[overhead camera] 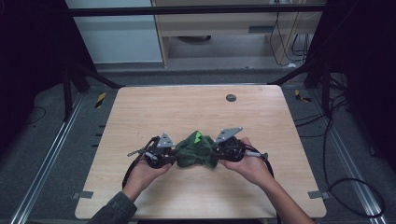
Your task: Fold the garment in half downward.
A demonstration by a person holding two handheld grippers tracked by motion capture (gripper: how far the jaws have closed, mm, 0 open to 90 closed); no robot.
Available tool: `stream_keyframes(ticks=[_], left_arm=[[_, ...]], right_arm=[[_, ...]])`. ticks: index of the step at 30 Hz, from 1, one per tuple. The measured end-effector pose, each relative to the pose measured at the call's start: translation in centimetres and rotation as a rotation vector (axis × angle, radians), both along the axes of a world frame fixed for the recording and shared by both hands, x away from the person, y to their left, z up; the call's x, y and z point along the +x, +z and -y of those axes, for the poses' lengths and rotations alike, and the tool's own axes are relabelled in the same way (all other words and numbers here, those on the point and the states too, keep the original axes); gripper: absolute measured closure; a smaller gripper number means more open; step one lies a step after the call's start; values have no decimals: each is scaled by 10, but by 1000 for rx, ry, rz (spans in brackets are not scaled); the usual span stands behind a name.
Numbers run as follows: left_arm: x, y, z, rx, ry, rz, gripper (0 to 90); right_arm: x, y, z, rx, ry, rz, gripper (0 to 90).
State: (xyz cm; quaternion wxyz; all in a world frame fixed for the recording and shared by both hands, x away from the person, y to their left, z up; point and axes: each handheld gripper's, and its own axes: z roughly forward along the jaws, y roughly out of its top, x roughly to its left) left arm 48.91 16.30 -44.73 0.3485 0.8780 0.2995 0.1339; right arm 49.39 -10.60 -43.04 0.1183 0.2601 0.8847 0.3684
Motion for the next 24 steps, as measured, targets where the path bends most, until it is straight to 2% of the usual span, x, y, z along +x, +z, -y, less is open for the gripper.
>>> stream_keyframes(ticks=[13, 24], left_arm=[[-9, -3, -3, -1, 6, 11, 676], [-12, -8, -6, 2, 8, 0, 669]], right_arm=[[-11, -9, 4, 2, 2, -14, 719], [-18, -14, 6, 3, 3, -23, 703]])
